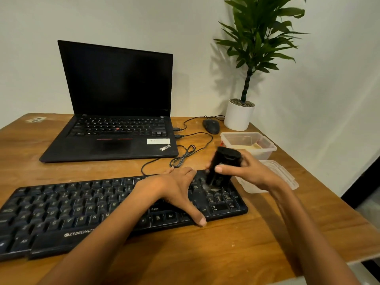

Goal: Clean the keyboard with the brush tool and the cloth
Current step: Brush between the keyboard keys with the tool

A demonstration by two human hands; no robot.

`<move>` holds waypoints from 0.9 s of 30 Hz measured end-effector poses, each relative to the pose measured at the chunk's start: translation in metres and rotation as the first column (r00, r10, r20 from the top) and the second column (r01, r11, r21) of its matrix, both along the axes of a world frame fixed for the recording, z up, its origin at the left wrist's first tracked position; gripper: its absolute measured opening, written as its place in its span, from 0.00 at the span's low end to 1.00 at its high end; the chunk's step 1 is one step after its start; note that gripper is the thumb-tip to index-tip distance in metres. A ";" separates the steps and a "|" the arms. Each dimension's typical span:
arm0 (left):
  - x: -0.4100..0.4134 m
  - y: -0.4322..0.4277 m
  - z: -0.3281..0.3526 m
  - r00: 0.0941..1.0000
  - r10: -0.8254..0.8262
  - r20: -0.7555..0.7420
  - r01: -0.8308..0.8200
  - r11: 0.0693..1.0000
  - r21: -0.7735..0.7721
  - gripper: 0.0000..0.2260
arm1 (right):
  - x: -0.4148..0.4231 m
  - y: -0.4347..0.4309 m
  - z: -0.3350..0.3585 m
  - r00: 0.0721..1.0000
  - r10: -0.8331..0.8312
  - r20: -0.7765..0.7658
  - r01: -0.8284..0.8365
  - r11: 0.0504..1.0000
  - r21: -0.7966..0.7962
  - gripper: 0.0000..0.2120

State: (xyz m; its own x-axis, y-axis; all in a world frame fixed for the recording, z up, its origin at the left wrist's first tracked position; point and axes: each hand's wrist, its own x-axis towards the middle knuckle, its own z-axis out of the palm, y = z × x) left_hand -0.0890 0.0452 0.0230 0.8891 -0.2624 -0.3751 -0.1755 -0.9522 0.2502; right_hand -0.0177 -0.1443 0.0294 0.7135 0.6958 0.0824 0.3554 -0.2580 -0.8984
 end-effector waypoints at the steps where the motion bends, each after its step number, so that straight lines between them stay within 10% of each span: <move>1: 0.000 0.000 0.000 1.000 -0.002 0.004 0.002 1.000 0.010 0.54 | 0.002 -0.009 0.003 0.999 -0.045 -0.012 0.045 0.999 -0.003 0.09; 27: -0.011 0.001 -0.008 0.998 -0.016 0.062 0.014 0.999 0.048 0.50 | 0.025 -0.009 0.009 0.976 -0.200 0.091 0.200 0.980 0.013 0.13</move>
State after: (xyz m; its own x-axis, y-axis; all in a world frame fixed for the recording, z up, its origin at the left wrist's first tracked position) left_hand -0.0995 0.0460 0.0147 0.9073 -0.2592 -0.3311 -0.2037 -0.9598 0.1930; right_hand 0.0070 -0.1537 0.0386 0.8277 0.5393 0.1555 0.3771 -0.3291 -0.8657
